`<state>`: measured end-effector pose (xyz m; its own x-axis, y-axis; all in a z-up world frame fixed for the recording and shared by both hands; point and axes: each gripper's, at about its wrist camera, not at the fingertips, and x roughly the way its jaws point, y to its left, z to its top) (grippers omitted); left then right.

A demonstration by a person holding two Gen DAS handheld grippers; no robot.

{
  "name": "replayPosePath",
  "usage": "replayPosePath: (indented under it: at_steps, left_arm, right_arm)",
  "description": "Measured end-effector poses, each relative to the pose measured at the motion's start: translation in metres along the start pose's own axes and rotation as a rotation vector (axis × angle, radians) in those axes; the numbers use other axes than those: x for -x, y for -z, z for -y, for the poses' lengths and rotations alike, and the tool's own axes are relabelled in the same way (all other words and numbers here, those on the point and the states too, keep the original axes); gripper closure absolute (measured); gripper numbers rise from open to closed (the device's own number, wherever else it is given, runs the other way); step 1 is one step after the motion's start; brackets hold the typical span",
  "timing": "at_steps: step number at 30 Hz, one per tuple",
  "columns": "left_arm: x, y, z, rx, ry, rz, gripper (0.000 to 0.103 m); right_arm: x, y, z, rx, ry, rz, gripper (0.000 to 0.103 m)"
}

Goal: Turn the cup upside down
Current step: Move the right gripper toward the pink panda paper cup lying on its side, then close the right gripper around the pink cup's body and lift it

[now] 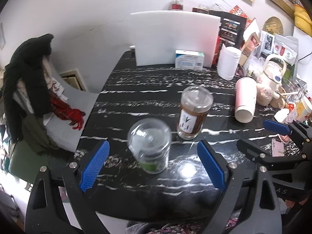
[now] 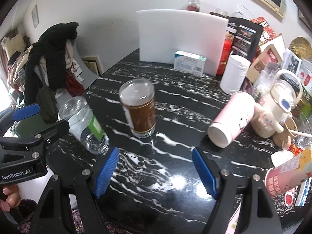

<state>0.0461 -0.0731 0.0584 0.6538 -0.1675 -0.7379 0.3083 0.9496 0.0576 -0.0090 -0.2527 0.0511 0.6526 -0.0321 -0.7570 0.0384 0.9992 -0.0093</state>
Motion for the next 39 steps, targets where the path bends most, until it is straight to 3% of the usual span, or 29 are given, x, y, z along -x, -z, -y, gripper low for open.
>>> replayPosePath:
  at_steps: [22,39]
  left_arm:
    - [-0.041,-0.081,0.061,-0.147,0.135,0.013,0.012]
    - [-0.085,-0.113,0.101,-0.191,0.144,-0.008,0.012]
  right_arm:
    - [0.006,-0.039,0.061,-0.126,0.132,0.023,0.025]
    - [-0.02,-0.051,0.105,-0.217,0.174,-0.021,0.025]
